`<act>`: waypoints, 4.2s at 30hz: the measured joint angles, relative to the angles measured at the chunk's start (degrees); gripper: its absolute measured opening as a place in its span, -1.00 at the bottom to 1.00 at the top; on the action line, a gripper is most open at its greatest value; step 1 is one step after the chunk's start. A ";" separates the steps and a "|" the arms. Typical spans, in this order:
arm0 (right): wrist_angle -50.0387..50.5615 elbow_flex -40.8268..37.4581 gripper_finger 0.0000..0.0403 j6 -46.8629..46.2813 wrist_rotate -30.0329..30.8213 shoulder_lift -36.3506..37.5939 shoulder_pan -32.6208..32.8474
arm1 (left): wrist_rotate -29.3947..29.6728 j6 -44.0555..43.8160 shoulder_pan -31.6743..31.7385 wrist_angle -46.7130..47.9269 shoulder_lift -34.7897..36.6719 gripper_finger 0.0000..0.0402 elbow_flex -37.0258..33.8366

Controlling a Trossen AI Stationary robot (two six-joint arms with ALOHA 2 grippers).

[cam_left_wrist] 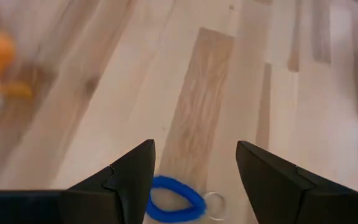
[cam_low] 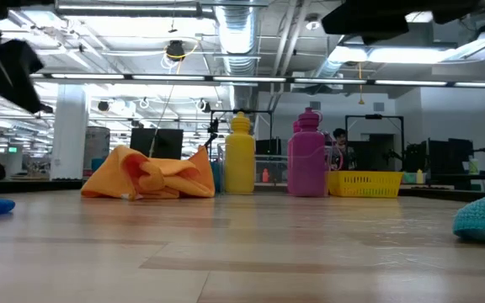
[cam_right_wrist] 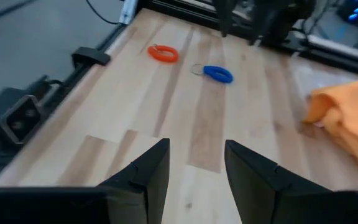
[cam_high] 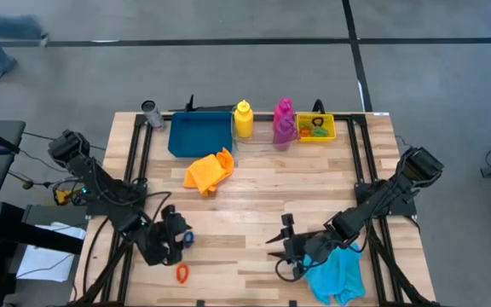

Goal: Pick & Place Sports Items
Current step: Put the blue spring keychain into the yellow bin

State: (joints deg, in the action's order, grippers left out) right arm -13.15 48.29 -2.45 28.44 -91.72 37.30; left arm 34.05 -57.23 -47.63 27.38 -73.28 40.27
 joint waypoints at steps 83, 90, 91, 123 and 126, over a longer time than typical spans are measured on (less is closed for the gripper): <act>2.32 0.00 -0.27 -7.62 2.31 0.00 -1.20 | 4.14 34.69 8.52 -81.96 -15.37 -0.95 -17.88; -3.62 0.00 -0.27 -7.53 10.53 0.00 -1.77 | 4.27 39.32 17.03 -90.84 -15.26 -0.96 -17.73; -4.37 0.02 -0.27 -7.51 11.67 0.02 -1.98 | 3.86 39.36 18.44 -90.53 -15.26 -0.96 -17.41; -8.23 0.02 -0.27 -15.35 15.37 0.02 -10.10 | -5.23 61.28 28.99 -79.78 -18.47 -0.95 1.77; -8.05 0.02 -0.27 -15.35 15.37 0.02 -10.10 | -6.63 61.30 28.97 -80.80 -18.49 -0.95 1.75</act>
State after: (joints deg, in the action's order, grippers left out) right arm -21.19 48.31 -17.80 43.81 -91.70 27.20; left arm 27.42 4.07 -18.65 -53.42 -91.77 42.02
